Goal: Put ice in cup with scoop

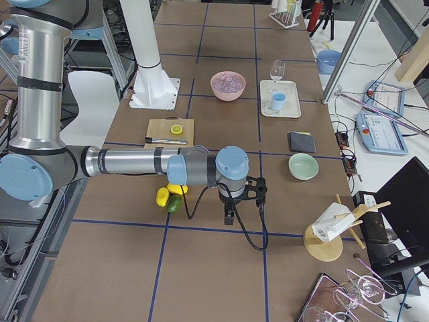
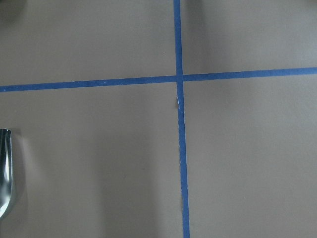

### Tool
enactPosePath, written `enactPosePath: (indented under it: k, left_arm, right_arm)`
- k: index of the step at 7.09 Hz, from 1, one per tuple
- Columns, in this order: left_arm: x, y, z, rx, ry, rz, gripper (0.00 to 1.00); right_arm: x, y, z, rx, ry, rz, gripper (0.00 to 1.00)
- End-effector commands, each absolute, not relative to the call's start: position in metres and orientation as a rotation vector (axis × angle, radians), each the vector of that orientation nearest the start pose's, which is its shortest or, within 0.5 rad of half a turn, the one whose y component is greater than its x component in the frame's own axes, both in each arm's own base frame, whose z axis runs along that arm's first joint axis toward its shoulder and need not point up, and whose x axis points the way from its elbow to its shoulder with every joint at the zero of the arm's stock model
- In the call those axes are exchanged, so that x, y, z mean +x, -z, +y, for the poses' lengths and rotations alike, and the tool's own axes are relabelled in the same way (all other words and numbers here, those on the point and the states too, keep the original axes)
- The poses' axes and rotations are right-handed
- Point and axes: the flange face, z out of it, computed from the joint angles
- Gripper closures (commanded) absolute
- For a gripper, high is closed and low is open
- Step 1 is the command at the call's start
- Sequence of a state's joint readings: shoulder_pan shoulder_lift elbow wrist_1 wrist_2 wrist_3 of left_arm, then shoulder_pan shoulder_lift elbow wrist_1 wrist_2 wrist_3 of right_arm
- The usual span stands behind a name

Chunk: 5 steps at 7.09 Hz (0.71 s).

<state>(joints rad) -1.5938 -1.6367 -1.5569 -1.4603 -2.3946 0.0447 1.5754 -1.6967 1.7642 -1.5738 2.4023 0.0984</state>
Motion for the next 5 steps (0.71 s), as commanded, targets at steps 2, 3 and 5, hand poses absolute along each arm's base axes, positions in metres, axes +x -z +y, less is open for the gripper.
enactPosePath:
  k: [2,3,5]
  left_arm:
    - [-0.0721,-0.6371,-0.5159,-0.023,0.002,0.825,0.0]
    - [-0.072,-0.6318,-0.5171,-0.026,0.028,0.826,0.0]
    - [-0.0722,-0.6281,-0.5181,-0.021,0.03,0.824,0.0]
  right_arm:
    - [0.0624,-0.6167,-0.4429,0.028,-0.067,-0.833,0.0]
    - [0.0623,-0.6166,-0.4429,0.028,-0.067,-0.835,0.0]
    - [0.0623,-0.6166,-0.4429,0.029,-0.064,-0.835,0.0]
